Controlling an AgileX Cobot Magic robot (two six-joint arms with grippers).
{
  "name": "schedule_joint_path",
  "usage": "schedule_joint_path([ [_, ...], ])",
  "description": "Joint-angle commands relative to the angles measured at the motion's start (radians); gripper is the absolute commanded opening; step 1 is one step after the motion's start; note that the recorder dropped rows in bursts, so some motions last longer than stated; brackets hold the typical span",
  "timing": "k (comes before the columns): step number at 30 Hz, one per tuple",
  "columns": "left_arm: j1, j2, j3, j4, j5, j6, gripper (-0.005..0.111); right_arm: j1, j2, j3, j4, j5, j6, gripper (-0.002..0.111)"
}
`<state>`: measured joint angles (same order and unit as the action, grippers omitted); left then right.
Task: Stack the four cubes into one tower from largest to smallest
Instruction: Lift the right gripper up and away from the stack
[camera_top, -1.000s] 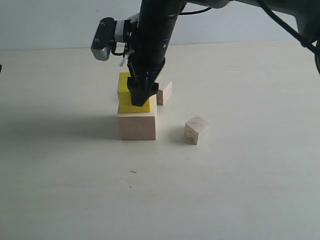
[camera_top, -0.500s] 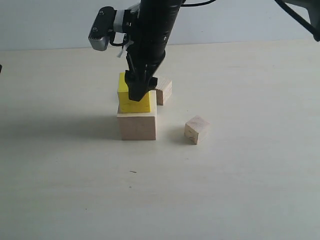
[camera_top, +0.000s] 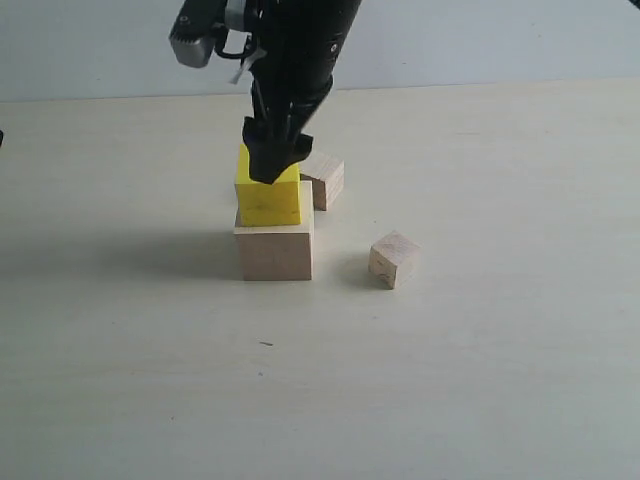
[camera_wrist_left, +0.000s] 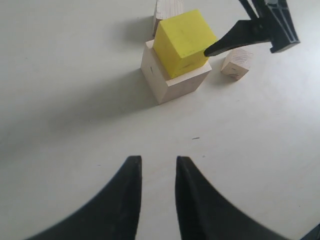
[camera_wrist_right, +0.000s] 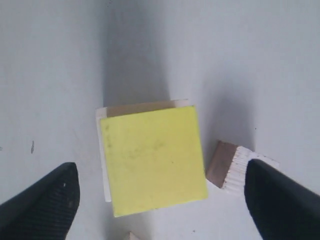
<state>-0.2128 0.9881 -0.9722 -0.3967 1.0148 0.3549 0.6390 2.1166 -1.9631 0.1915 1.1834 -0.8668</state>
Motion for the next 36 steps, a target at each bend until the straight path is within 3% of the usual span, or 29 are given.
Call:
schedule_joint_path([
  [1,0.003,-0.004,0.002,-0.005,-0.002,0.004,0.026,0.001,-0.054,0.001,-0.035,0.014,0.031,0.084],
  [11,0.003,-0.004,0.002,-0.005,-0.002,0.006,0.026,-0.011,-0.077,0.001,-0.406,-0.021,0.269,0.084],
  [22,0.003,-0.004,0.002,-0.005,-0.001,0.006,0.026,-0.249,-0.043,0.001,-0.381,-0.069,0.277,0.084],
  [25,0.003,-0.004,0.002,-0.005,0.006,0.006,0.026,-0.354,-0.043,0.001,-0.28,-0.154,0.336,0.084],
  [28,0.003,-0.004,0.002,-0.005,0.014,0.006,0.026,-0.455,-0.037,0.001,-0.055,-0.215,0.336,0.084],
  [36,0.003,-0.004,0.002,-0.037,0.014,-0.004,0.026,-0.545,0.034,0.001,0.168,-0.264,0.31,0.084],
])
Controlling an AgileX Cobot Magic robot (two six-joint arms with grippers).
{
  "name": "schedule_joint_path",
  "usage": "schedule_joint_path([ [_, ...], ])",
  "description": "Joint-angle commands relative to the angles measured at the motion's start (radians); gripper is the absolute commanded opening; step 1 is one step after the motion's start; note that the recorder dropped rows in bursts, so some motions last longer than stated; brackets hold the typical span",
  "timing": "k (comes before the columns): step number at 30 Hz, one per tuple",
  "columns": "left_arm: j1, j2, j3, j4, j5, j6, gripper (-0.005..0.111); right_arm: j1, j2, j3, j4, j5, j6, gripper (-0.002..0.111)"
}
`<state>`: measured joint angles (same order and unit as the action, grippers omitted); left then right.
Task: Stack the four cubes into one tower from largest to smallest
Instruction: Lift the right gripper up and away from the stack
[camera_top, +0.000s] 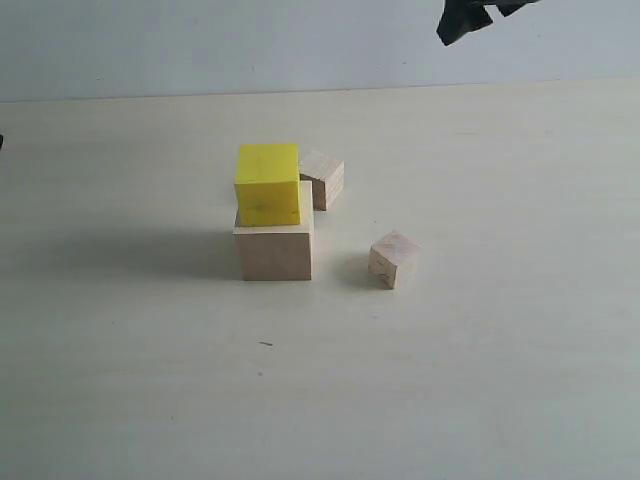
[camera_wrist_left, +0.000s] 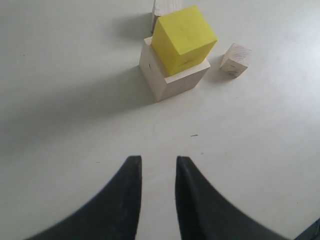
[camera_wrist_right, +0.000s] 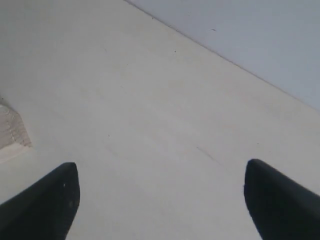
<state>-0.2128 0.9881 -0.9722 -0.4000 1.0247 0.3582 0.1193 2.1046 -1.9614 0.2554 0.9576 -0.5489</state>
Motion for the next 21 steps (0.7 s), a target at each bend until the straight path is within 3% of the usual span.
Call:
schedule_joint_path([
  [1,0.003,-0.004,0.002,-0.042,0.004,-0.007,0.026,-0.025,0.065,0.0,0.119,-0.046,-0.008,0.084],
  [16,0.003,-0.004,0.002,-0.059,0.0,-0.052,0.026,-0.025,0.208,0.0,0.446,-0.061,-0.014,0.084],
  [21,0.003,-0.004,0.002,-0.046,-0.003,-0.049,0.026,-0.003,0.208,0.0,0.539,-0.044,-0.125,0.084],
])
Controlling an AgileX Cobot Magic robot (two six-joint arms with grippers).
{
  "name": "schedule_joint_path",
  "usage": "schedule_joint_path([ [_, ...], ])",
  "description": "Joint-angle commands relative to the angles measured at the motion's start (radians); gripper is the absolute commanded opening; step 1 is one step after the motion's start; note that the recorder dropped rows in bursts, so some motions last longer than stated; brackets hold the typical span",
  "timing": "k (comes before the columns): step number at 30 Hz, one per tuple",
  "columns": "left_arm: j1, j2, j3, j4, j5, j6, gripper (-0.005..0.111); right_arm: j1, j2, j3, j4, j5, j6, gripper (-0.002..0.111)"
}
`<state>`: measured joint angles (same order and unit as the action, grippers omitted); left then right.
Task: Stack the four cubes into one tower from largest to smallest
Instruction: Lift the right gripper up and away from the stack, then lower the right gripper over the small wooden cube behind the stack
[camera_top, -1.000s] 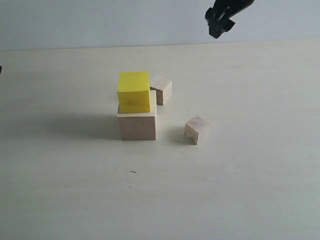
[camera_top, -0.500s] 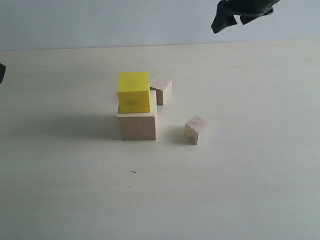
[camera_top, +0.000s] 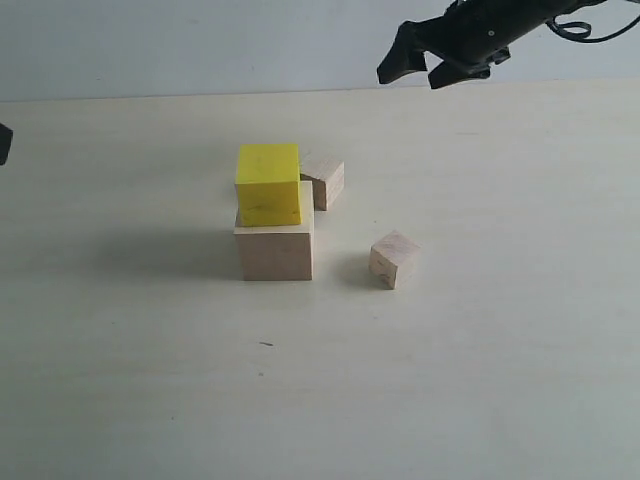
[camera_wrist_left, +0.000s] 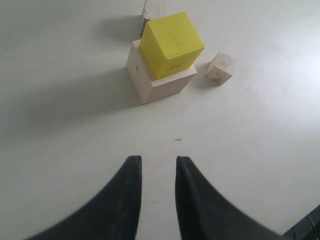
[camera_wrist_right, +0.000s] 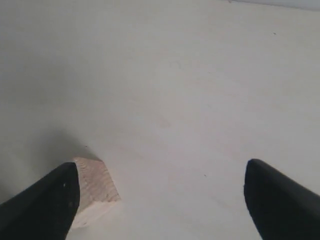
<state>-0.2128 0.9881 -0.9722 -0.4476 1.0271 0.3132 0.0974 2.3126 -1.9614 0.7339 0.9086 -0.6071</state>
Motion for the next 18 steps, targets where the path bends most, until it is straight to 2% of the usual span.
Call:
schedule_joint_path([
  [1,0.003,-0.004,0.002,0.001,-0.005,-0.004,0.026,0.022,0.002,0.0,0.059,0.005,-0.067,0.084],
  [7,0.003,-0.004,0.002,0.003,-0.005,0.005,0.026,0.077,0.007,0.0,0.036,0.004,-0.119,0.081],
  [12,0.003,-0.004,0.002,0.003,0.005,0.015,0.026,0.143,0.007,0.0,-0.048,0.015,-0.133,0.065],
  [18,0.003,-0.004,0.002,0.015,0.042,0.023,0.026,0.189,0.007,0.0,-0.093,0.024,-0.127,0.069],
])
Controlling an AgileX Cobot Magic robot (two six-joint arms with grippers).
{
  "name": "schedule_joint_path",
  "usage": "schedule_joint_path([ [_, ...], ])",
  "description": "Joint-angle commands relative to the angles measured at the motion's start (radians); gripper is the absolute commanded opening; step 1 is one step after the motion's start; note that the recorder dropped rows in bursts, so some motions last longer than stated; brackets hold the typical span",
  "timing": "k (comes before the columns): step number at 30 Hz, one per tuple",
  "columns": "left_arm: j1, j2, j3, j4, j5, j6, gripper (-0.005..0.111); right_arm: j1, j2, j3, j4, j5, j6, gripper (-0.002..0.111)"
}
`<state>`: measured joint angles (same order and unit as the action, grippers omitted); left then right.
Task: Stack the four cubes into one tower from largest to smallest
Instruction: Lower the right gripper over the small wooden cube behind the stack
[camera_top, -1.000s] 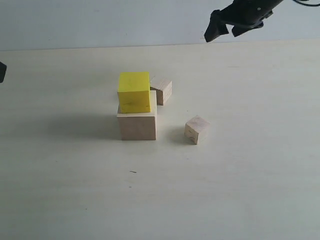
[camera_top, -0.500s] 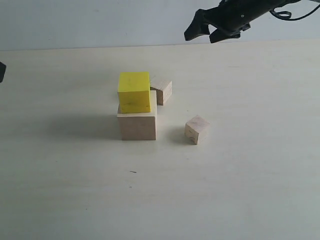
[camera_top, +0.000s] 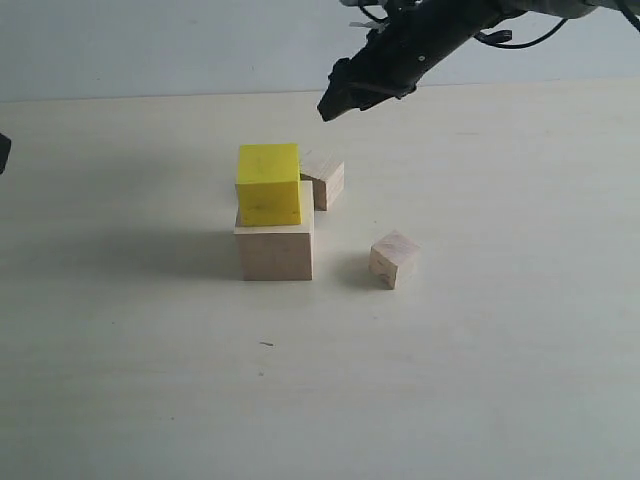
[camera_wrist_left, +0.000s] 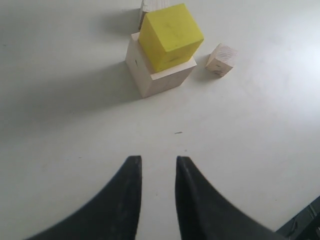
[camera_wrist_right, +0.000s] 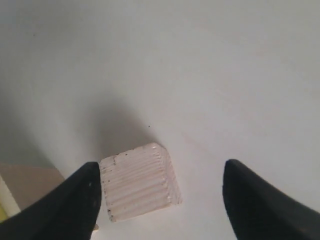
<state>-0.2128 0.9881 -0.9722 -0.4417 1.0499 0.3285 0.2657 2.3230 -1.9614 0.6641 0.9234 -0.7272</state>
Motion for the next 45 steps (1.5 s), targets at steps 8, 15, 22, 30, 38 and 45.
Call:
schedule_joint_path([
  [8,0.003,-0.004,0.002,0.014,0.032,0.007,0.026,0.059,0.013,0.0,-0.08,0.001,-0.007,0.072],
  [15,0.003,-0.004,0.002,0.014,0.055,0.007,0.026,0.059,0.046,0.0,-0.098,0.014,-0.007,0.072],
  [22,0.003,-0.004,0.002,0.021,0.058,0.009,0.026,0.059,0.048,0.0,-0.057,0.021,-0.062,0.072],
  [30,0.003,-0.004,0.002,0.037,0.056,0.015,0.026,0.059,0.048,0.0,-0.066,0.028,-0.098,0.072],
  [38,0.003,-0.004,0.002,0.047,0.054,0.031,0.026,0.059,0.048,0.0,-0.044,0.031,-0.17,0.072],
  [45,0.003,-0.004,0.002,0.047,0.051,0.036,0.026,0.059,0.048,0.0,-0.035,0.043,-0.173,0.072],
])
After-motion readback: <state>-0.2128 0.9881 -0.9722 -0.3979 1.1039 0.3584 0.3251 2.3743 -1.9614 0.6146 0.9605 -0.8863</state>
